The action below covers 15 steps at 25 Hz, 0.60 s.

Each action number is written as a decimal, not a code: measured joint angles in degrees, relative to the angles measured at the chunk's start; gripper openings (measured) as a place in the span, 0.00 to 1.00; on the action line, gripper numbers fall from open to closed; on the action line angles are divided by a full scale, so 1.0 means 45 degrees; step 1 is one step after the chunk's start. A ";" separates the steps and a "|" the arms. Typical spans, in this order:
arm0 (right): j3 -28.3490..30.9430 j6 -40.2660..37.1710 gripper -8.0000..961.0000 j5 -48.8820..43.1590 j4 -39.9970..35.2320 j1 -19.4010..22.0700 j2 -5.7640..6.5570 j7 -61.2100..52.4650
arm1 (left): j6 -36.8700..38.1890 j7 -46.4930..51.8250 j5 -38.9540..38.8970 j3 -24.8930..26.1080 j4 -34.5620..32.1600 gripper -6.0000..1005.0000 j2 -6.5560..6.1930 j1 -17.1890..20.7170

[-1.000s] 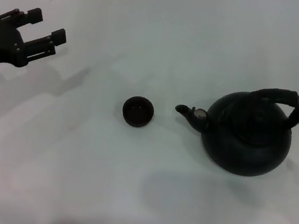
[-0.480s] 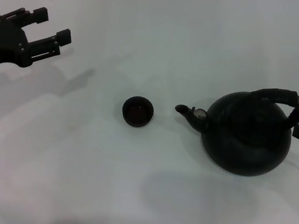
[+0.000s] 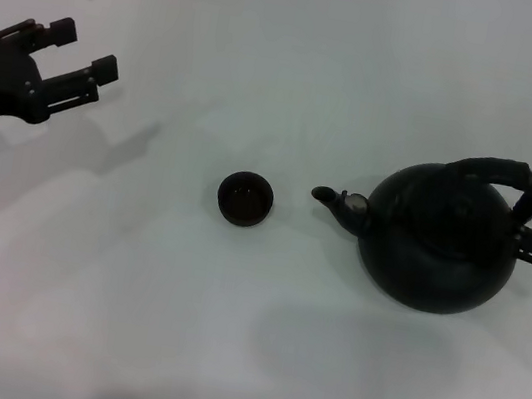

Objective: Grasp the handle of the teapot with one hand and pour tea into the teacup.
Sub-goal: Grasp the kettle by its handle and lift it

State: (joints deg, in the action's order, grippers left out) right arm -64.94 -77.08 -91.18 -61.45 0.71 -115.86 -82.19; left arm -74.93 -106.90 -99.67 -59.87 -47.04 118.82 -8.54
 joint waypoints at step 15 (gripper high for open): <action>-0.0155 0.0997 0.64 0.0000 0.0072 -0.0056 0.0038 -0.0061 | 0.0167 -0.0054 0.0061 0.0004 0.0004 0.77 -0.0039 -0.0075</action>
State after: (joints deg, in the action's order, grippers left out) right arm -65.63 -72.59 -91.18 -61.12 0.46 -115.69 -82.47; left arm -74.17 -107.14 -99.40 -59.85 -47.02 118.65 -8.88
